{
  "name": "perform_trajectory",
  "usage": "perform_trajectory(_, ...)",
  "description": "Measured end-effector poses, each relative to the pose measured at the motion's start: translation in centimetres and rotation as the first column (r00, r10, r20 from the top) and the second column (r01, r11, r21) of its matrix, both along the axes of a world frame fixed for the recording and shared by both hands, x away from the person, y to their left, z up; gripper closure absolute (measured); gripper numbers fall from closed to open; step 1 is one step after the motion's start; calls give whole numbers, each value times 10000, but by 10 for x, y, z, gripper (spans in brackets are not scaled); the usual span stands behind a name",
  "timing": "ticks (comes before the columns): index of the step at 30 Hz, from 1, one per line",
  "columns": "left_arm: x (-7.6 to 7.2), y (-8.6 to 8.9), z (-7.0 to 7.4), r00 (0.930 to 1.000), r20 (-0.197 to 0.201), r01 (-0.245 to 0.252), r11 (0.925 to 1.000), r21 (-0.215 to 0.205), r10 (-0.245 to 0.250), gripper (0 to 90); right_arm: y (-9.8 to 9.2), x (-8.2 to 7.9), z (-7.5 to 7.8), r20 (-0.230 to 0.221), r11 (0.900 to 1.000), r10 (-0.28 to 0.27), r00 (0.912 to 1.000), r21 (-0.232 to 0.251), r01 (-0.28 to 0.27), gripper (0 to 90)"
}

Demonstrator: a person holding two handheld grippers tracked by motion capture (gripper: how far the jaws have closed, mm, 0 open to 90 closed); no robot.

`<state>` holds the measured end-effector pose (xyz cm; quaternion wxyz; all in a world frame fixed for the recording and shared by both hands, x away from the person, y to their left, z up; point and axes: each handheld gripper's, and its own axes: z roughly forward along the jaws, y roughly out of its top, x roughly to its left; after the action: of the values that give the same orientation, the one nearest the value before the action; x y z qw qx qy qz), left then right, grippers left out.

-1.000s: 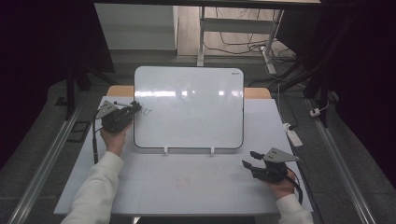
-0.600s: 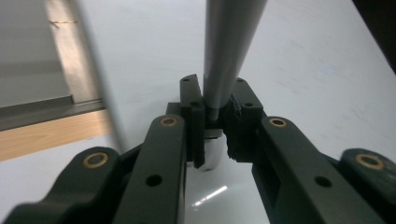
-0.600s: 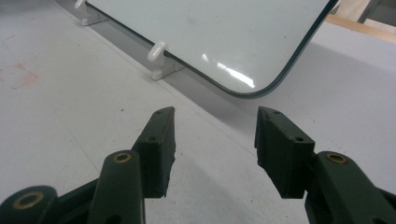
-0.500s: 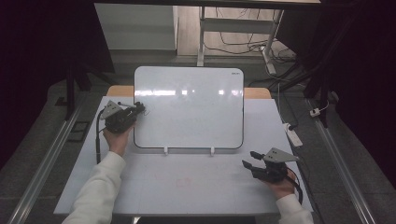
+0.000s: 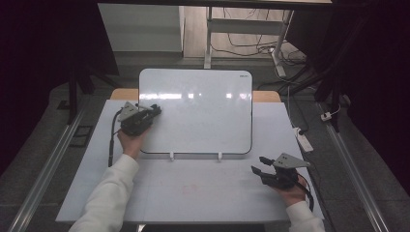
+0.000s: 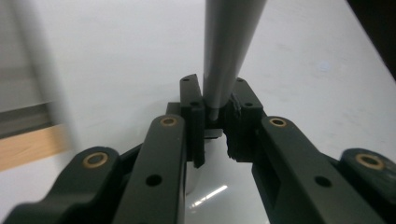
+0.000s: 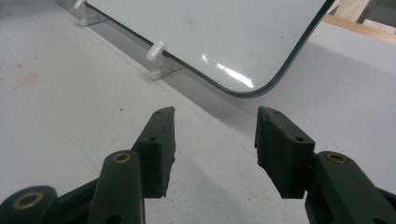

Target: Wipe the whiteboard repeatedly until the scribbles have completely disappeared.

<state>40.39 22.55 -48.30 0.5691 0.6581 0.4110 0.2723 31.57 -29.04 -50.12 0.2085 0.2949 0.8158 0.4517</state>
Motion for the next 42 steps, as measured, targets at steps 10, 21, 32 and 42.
perform_trajectory(10,-5,-4,-6,9996,-86,277,9996,17,-277,777,3,-1,0,31,10000,39,10000,-44,-38,479)
perform_trajectory(21,-14,34,-7,9982,-178,-575,9982,-161,572,778,3,-1,0,12,10000,63,10000,-52,-63,478)
perform_trajectory(32,-15,4,-10,9995,-172,256,9988,412,-249,777,5,0,-1,-8,9999,78,10000,-85,-78,477)
perform_trajectory(42,-22,31,-13,9989,-304,-345,9993,116,348,778,4,0,0,4,9999,111,9999,-58,-111,477)
